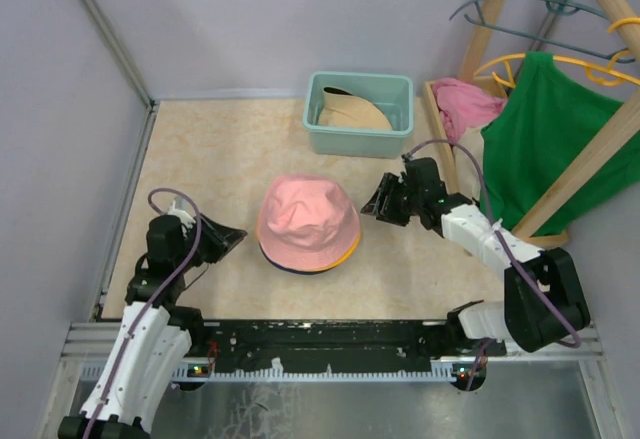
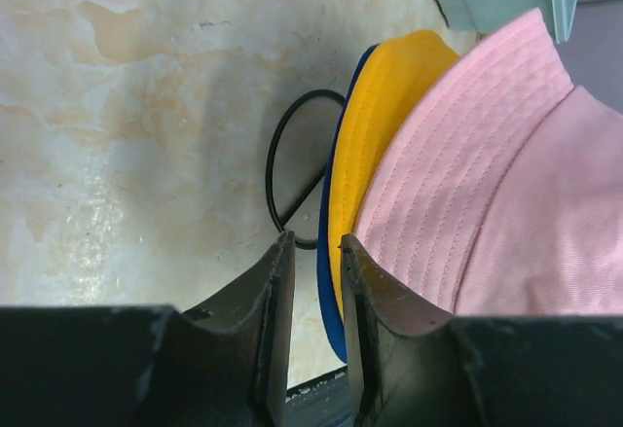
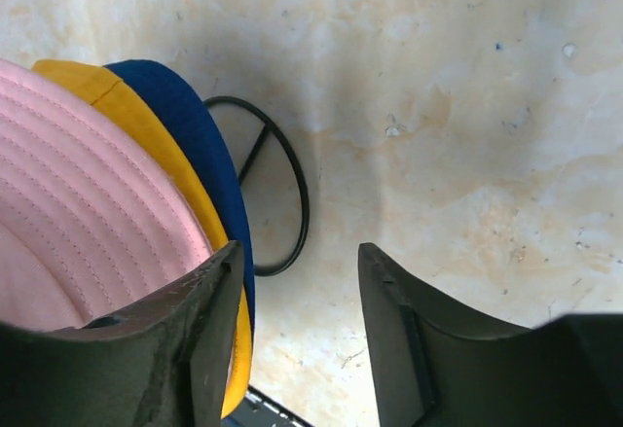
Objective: Stack the hats
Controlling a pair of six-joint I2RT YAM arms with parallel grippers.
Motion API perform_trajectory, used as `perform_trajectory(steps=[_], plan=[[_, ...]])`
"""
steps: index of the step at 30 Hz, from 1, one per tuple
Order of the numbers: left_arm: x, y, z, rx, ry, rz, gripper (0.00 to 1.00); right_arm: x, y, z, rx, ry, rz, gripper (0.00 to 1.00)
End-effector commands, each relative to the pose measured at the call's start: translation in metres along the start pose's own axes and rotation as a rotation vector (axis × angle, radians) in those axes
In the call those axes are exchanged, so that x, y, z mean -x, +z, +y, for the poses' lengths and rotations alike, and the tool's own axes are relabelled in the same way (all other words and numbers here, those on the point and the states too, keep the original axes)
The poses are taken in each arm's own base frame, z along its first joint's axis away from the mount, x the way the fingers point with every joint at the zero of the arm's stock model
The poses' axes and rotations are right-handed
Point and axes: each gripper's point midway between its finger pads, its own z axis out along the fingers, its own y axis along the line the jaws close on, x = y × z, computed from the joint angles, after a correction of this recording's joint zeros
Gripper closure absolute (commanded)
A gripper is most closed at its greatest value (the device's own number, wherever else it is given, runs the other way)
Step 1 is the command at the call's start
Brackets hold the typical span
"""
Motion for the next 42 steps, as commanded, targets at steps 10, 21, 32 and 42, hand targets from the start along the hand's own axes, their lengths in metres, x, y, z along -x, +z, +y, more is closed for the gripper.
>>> perform_trajectory(steps=[10, 21, 32, 42], plan=[[0.081, -0.007, -0.05, 0.15, 0.292, -0.08, 0.53, 0.132, -0.039, 0.074, -0.041, -0.295, -0.275, 0.38], [0.119, 0.018, -0.101, 0.044, 0.393, -0.093, 0.44, 0.262, 0.039, 0.086, -0.222, -0.419, -0.353, 0.01], [0.133, 0.033, -0.115, -0.019, 0.443, -0.098, 0.43, 0.317, 0.128, 0.024, -0.336, -0.367, -0.355, 0.01], [0.137, 0.042, -0.088, 0.046, 0.415, -0.081, 0.43, 0.319, 0.184, -0.015, -0.285, -0.283, -0.336, 0.01]])
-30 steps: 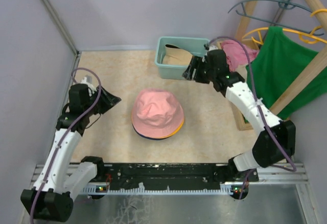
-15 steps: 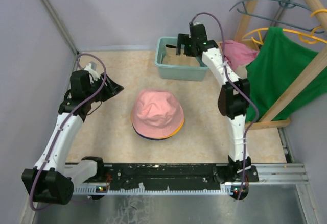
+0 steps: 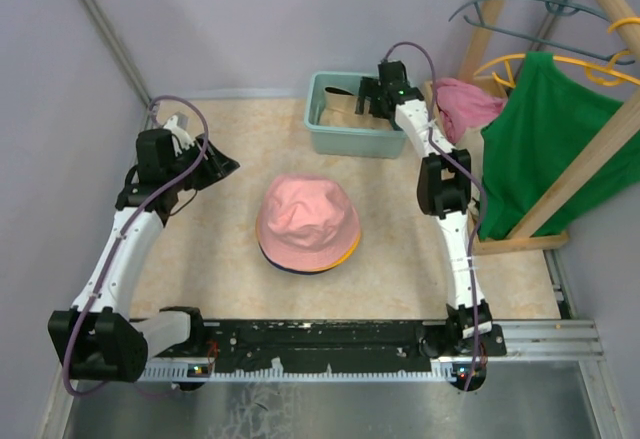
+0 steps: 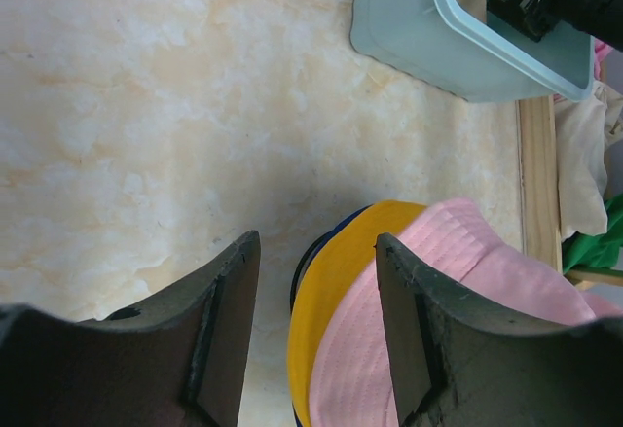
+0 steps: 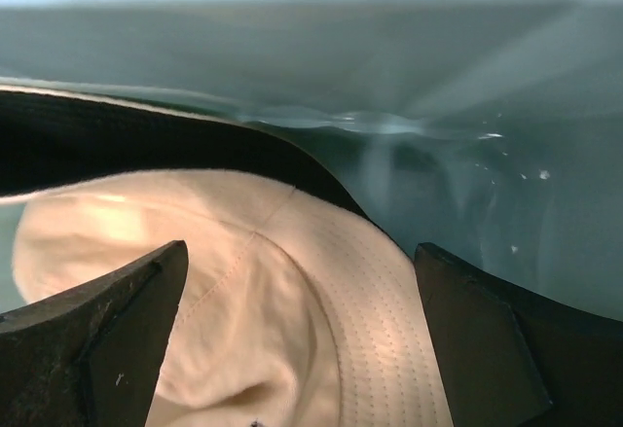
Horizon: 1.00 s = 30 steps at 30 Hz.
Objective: Stack the hats
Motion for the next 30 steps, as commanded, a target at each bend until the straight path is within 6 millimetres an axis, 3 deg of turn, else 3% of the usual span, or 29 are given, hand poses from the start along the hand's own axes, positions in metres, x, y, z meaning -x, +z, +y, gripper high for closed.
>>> perform_trajectory(steps=[1, 7, 9, 13, 17, 25, 30], plan=[[0.007, 0.0, 0.001, -0.014, 0.019, -0.026, 0.43, 0.015, 0.013, 0.011, 0.073, 0.044, -0.054, 0.01], [0.009, 0.0, 0.005, -0.002, 0.005, -0.033, 0.43, -0.017, 0.028, 0.024, 0.176, 0.089, 0.047, 0.01], [0.01, 0.0, 0.006, -0.001, 0.003, -0.034, 0.43, -0.022, 0.029, 0.029, 0.21, 0.096, 0.065, 0.1], [0.012, -0.001, 0.007, 0.004, -0.001, -0.043, 0.43, -0.016, 0.024, 0.041, 0.27, 0.113, 0.053, 0.57], [0.016, -0.001, 0.006, 0.001, 0.001, -0.051, 0.43, 0.014, -0.001, 0.062, 0.363, 0.125, -0.003, 1.0], [0.041, -0.006, -0.019, -0.083, 0.025, -0.101, 0.43, 0.096, -0.094, 0.114, 0.604, 0.232, -0.165, 1.0], [0.046, -0.009, -0.026, -0.118, 0.024, -0.128, 0.43, 0.126, -0.138, 0.131, 0.702, 0.263, -0.225, 1.0]])
